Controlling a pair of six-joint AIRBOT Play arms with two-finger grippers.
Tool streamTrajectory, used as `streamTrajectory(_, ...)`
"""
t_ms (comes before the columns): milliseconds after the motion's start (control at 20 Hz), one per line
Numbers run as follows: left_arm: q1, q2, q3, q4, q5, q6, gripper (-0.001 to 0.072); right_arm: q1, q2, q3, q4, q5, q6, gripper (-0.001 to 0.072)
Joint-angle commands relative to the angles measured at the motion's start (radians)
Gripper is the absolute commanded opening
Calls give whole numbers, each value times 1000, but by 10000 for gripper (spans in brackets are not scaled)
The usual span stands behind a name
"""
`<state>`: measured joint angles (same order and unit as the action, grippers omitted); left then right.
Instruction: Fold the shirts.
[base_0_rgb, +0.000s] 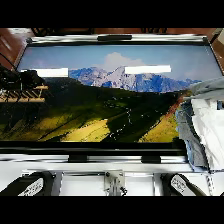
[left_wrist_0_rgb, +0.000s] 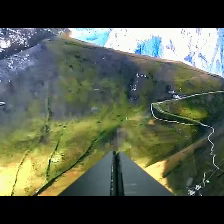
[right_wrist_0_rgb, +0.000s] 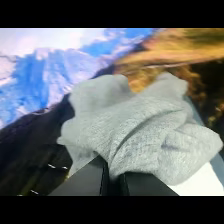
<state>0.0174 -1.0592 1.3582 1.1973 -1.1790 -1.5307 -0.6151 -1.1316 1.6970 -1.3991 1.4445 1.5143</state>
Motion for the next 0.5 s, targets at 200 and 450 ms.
streamTrajectory(200,-2,0,0,0,31,1,31,-103,47,5,-238,359,2,56)
streamTrajectory(450,-1,0,0,-4,33,35,31,-103,102,-149,-415,414,48,56)
